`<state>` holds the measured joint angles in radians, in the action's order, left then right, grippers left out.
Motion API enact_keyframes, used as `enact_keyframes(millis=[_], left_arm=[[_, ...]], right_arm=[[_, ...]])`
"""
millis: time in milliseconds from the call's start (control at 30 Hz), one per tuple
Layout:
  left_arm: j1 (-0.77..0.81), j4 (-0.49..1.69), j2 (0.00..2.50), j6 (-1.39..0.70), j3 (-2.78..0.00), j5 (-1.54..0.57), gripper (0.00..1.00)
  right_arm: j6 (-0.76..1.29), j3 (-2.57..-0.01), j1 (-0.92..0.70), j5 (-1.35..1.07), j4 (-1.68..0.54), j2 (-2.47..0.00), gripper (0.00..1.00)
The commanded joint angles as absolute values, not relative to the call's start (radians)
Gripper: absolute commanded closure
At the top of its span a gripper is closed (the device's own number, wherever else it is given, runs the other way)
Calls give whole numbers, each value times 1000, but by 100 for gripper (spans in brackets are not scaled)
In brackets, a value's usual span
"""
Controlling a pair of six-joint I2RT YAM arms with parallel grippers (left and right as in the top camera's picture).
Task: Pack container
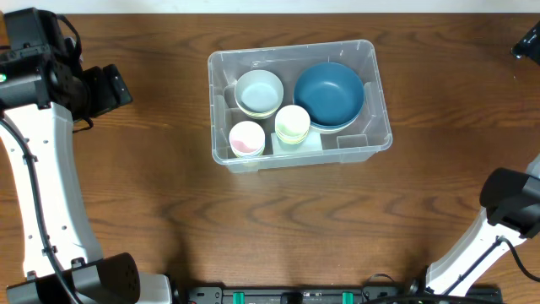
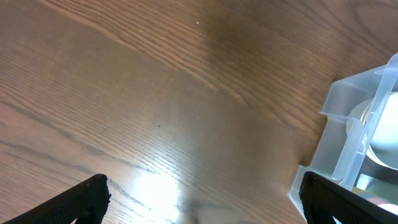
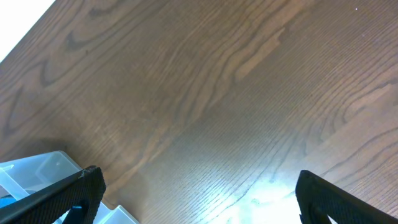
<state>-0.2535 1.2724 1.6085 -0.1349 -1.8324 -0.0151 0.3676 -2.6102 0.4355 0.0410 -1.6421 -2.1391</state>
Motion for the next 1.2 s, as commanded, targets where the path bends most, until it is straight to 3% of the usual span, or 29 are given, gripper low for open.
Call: enact_keyframes(millis=[0,333,500,767,1167], left_arm=[[-258,1275,1612,-148,-1829,-7,2],[-258,1279,1596,-143,-1829,-6,2],[-254,1262,1445,-145,-1816,-11,2],[-196,812,1039,-144,-1552,-10,2],[-98,83,512,-144,-805,-84,2]], right_arm=[[381,-2616,439,45,-1645,-2138,1],[381,-2616,439,45,-1645,-2138,1],[381,-2616,439,45,-1645,-2138,1],[381,-2616,439,45,-1645,-2138,1],[381,-2616,439,45,-1645,-2138,1]])
